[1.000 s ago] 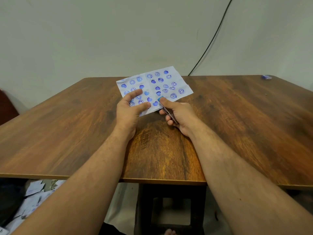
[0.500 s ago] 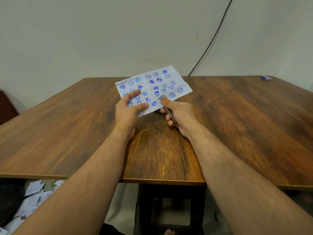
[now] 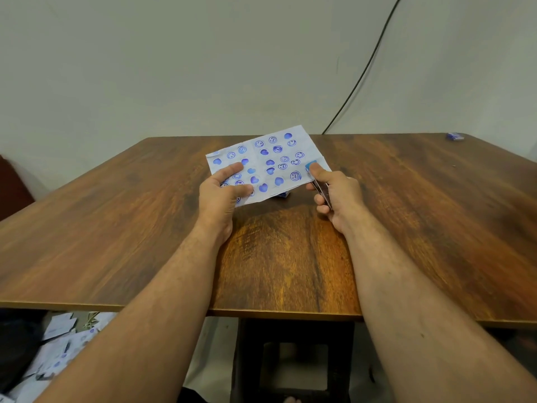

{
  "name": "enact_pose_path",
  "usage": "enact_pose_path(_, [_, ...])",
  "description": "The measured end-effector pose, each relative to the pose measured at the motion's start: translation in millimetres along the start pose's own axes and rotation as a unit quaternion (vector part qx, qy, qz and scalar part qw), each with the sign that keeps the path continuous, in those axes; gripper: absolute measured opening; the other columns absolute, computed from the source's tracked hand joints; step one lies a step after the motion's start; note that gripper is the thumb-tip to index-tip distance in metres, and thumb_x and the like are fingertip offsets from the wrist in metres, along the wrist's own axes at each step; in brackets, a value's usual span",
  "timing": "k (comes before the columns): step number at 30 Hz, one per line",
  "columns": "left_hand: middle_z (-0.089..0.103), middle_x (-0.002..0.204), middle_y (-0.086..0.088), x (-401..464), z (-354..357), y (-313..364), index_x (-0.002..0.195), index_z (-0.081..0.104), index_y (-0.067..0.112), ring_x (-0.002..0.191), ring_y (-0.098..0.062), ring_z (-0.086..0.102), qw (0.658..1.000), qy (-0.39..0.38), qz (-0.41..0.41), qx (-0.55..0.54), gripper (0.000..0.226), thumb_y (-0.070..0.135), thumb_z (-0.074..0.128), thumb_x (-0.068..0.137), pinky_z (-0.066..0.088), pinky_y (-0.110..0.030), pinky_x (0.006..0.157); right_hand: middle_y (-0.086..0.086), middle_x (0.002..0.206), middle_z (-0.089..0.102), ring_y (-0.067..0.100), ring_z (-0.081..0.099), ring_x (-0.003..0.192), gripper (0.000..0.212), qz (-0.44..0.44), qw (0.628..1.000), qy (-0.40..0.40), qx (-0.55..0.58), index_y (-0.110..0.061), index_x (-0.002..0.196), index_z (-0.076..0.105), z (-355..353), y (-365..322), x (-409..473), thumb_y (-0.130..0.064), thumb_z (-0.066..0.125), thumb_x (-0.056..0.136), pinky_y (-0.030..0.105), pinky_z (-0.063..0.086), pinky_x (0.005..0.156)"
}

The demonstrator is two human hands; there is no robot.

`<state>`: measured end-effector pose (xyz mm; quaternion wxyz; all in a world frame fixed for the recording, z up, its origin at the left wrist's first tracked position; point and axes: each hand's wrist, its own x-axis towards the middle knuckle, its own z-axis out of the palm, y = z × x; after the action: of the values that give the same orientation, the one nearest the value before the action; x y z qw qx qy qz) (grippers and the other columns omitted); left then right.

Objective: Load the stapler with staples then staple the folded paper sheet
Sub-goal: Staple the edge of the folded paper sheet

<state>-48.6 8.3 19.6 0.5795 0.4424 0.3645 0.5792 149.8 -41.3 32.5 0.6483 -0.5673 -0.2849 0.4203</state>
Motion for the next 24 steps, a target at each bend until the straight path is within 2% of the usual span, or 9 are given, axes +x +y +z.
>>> enact_pose_path(8, [0.059, 0.134, -0.007, 5.1, -1.5, -3.2, 0.118, 0.075, 0.018, 0.105, -0.029, 0.072, 1.0, 0.01, -0.005, -0.01, 0.06, -0.02, 0.074, 0.071, 0.063, -0.043, 0.083, 0.007, 0.079, 0.074, 0.011, 0.054, 0.051, 0.028, -0.008, 1.0, 0.003, -0.028, -0.007, 0.089, 0.071, 0.6, -0.4, -2.9, -0.034, 0.078, 0.086, 0.025, 0.041, 0.046])
enact_pose_path(13, [0.058, 0.136, -0.01, 9.3, -2.8, -5.4, 0.117, 0.073, 0.02, 0.107, -0.031, 0.071, 0.999, 0.014, 0.0, -0.031, 0.064, -0.022, 0.068, 0.07, 0.062, -0.049, 0.086, 0.008, 0.081, 0.073, 0.011, 0.051, 0.053, 0.027, -0.017, 0.999, -0.005, -0.033, -0.007, 0.09, 0.07, 1.3, 1.2, -4.1, -0.032, 0.079, 0.086, 0.026, 0.04, 0.046])
enact_pose_path(24, [0.058, 0.137, -0.008, 8.3, -3.1, -4.0, 0.118, 0.073, 0.018, 0.109, -0.031, 0.07, 0.999, 0.024, -0.001, -0.028, 0.064, -0.024, 0.066, 0.071, 0.062, -0.047, 0.084, 0.004, 0.078, 0.071, 0.009, 0.051, 0.053, 0.023, -0.003, 0.997, 0.021, -0.068, -0.011, 0.09, 0.069, 5.8, 0.4, -4.7, -0.034, 0.074, 0.09, 0.022, 0.039, 0.044])
